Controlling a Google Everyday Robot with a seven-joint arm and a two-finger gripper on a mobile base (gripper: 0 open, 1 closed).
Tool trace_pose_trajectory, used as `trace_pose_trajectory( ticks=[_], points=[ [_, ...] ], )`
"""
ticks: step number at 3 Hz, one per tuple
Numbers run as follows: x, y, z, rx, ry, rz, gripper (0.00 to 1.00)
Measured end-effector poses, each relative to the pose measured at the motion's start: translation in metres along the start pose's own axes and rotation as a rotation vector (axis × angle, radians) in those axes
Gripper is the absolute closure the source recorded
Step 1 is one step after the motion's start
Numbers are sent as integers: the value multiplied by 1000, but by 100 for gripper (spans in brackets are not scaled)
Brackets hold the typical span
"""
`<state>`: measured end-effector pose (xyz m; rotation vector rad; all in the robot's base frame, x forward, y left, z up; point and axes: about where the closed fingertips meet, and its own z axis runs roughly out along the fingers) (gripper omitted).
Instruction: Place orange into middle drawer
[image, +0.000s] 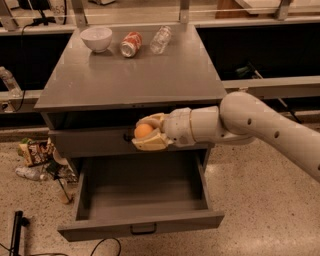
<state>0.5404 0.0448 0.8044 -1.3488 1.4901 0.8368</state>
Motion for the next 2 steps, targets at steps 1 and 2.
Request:
trace_pose_trajectory(
  ticks=[1, 2],
  points=[
    [32, 11, 18, 11, 53, 19, 100],
    [32, 11, 18, 11, 53, 19, 100]
  ],
)
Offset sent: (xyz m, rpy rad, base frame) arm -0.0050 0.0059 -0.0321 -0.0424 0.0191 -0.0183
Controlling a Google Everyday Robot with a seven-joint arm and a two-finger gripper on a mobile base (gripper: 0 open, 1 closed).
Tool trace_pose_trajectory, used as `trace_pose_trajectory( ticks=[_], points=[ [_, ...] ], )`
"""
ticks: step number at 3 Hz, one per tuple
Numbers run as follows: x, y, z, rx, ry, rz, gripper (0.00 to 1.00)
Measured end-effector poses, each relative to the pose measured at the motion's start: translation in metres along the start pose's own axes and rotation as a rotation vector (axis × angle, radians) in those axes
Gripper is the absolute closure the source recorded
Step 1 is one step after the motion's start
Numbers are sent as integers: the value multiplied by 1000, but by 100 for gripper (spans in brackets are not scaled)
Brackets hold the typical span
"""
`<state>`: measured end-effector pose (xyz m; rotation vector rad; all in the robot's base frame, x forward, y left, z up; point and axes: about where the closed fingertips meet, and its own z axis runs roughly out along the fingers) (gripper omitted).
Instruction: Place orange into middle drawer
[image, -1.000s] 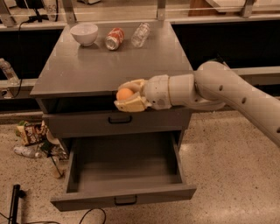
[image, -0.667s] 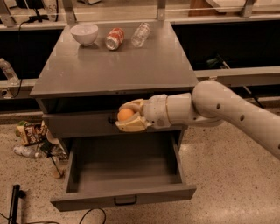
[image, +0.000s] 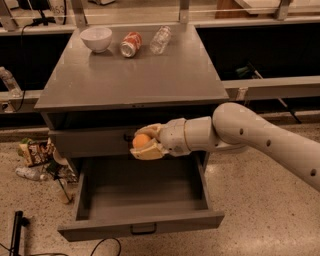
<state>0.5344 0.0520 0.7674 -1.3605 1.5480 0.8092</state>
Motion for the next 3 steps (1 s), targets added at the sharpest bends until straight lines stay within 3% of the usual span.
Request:
trace_pose_trajectory(
  ticks=[1, 3],
  points=[
    [30, 9, 12, 17, -23, 68, 100],
    [141, 33, 75, -72, -9, 114, 100]
  ],
)
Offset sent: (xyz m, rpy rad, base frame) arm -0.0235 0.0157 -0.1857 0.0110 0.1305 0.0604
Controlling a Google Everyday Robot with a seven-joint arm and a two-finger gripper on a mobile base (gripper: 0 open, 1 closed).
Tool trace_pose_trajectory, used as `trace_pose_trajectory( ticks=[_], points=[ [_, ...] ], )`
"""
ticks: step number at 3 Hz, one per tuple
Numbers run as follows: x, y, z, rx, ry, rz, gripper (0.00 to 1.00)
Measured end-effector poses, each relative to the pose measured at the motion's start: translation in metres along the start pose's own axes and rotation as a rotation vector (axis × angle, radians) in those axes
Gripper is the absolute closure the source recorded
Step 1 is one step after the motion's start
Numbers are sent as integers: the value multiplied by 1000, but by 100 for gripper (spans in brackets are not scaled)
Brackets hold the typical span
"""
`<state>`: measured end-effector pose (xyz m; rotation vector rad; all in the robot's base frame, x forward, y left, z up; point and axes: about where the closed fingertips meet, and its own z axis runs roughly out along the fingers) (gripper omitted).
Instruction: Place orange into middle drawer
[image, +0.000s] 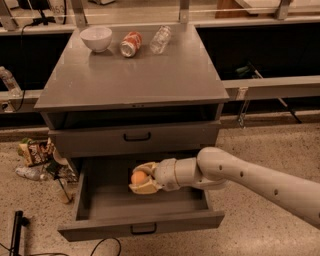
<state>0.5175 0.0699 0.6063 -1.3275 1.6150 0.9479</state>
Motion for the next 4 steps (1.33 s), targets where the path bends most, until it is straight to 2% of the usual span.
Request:
trace_pose_trajectory(
  ticks=[1, 2, 3, 4],
  points=[
    [55, -6, 33, -38, 37, 32, 100],
    [109, -14, 66, -56, 82, 73, 100],
    [109, -13, 67, -56, 81, 73, 100],
    [130, -24, 87, -52, 78, 91, 100]
  ],
)
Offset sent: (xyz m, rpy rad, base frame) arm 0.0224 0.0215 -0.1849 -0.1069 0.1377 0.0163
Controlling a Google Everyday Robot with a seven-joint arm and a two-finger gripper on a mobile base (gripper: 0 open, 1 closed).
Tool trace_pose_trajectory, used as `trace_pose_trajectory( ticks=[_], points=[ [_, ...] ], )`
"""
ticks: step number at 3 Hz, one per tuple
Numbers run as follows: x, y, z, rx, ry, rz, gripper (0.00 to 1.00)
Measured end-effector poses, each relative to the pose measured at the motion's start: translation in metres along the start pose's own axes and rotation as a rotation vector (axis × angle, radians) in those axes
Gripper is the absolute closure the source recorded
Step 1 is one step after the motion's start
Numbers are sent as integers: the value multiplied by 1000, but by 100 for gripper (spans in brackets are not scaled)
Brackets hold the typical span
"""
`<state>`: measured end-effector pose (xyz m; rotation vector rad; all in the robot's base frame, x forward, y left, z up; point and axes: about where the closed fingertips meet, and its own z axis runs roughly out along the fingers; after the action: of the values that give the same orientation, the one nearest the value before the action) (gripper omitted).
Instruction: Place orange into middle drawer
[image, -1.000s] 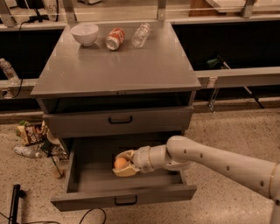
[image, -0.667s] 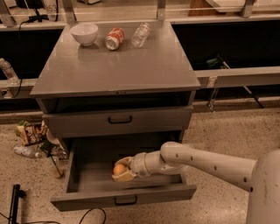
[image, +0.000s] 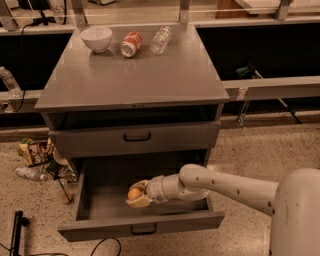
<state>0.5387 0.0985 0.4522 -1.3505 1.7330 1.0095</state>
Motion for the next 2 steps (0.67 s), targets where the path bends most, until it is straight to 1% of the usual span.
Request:
trace_pose_trajectory(
  ticks=[1, 2],
  points=[
    [13, -22, 20, 1, 20, -11, 100],
    [28, -41, 39, -4, 80, -12, 75]
  ],
)
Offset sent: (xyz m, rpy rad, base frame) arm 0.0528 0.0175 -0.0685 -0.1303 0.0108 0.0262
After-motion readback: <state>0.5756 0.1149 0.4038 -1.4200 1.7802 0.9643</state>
